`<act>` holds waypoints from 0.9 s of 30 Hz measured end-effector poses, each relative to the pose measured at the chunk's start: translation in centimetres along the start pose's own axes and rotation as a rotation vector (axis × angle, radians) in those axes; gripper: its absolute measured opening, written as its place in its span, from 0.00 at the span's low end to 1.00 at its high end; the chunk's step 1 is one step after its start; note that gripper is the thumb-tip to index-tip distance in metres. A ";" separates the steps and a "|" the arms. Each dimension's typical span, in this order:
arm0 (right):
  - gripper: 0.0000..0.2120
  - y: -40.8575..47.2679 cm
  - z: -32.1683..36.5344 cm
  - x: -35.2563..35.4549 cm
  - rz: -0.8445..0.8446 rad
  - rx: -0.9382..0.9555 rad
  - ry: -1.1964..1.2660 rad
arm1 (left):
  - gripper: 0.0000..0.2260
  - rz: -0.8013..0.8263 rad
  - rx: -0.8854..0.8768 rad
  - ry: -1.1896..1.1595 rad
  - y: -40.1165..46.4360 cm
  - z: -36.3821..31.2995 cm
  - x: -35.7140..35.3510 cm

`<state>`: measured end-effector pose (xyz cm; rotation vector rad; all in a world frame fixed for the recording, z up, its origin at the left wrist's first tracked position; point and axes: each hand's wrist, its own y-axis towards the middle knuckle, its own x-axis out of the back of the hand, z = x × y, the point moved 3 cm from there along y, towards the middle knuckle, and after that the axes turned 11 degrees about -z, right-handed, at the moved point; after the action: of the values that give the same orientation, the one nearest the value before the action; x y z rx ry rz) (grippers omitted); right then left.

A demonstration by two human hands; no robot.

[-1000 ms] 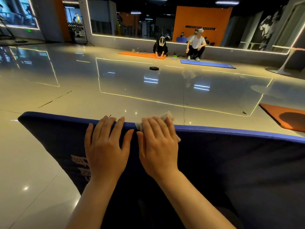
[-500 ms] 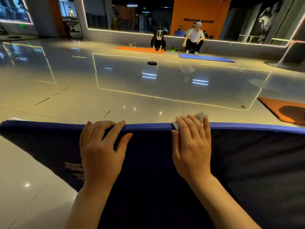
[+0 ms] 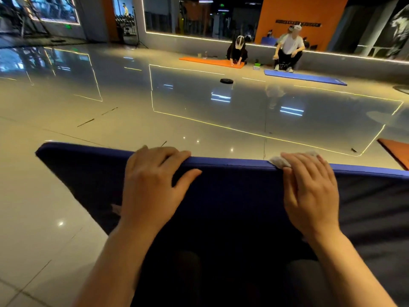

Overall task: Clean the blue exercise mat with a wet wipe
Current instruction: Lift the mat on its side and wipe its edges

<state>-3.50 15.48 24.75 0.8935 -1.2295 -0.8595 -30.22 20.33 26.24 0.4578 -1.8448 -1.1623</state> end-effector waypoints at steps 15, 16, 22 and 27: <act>0.18 1.3 7.2 -5.1 -0.023 -0.139 0.105 | 0.20 -0.004 0.115 0.167 -0.9 8.0 1.7; 0.18 1.3 9.1 -5.4 0.011 -0.088 0.145 | 0.20 -0.013 0.106 0.182 -1.0 7.8 1.8; 0.19 0.3 13.1 -4.9 0.230 0.171 0.125 | 0.20 -0.036 0.052 0.161 -1.9 8.4 3.0; 0.21 0.2 4.7 -1.4 0.208 0.115 -0.041 | 0.19 -0.078 0.043 0.167 -1.9 8.2 2.8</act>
<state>-8.30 16.43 24.91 0.8259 -1.3920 -0.6484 -38.78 21.84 24.55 0.6370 -1.7226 -1.1030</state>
